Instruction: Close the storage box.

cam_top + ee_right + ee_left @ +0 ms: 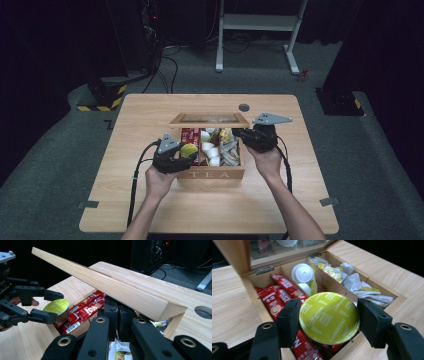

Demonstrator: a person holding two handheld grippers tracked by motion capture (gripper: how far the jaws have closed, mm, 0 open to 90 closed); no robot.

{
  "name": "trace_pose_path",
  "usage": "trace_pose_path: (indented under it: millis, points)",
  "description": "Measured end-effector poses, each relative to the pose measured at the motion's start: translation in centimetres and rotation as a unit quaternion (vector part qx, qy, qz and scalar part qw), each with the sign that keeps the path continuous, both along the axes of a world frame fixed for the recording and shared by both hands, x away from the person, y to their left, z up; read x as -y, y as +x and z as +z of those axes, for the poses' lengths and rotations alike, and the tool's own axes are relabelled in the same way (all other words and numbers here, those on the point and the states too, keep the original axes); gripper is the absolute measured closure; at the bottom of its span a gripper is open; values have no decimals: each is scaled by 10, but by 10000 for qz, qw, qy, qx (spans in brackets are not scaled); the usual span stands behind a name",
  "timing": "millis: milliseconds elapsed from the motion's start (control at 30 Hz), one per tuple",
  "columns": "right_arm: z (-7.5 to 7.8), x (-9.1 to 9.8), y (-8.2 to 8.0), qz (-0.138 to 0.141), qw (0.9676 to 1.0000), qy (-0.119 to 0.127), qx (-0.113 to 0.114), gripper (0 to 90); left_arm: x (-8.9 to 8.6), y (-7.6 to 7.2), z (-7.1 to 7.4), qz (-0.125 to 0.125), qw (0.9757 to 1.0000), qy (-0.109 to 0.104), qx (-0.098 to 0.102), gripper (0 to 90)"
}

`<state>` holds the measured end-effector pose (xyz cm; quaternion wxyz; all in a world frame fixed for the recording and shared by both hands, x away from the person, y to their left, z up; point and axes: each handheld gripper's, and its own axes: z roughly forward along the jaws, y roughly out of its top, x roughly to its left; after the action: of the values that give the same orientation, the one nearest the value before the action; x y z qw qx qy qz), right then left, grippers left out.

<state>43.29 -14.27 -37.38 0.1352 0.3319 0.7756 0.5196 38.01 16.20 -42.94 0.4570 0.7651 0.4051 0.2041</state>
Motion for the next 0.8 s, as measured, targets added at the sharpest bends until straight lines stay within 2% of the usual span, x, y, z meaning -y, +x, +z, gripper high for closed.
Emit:
trace_pose_path:
  millis: [233, 333, 800]
  points:
    - [0, 0, 0, 4, 10000, -6, -7, 876, -12, -6, 4, 159, 9998, -37, 106, 383]
    - [0, 0, 0, -2, 10000, -5, 8, 875, -16, -7, 5, 217, 9997, -99, 84, 383]
    - [0, -1, 0, 7, 10000, -11, -9, 875, -28, -11, 7, 379, 9992, -122, 92, 383]
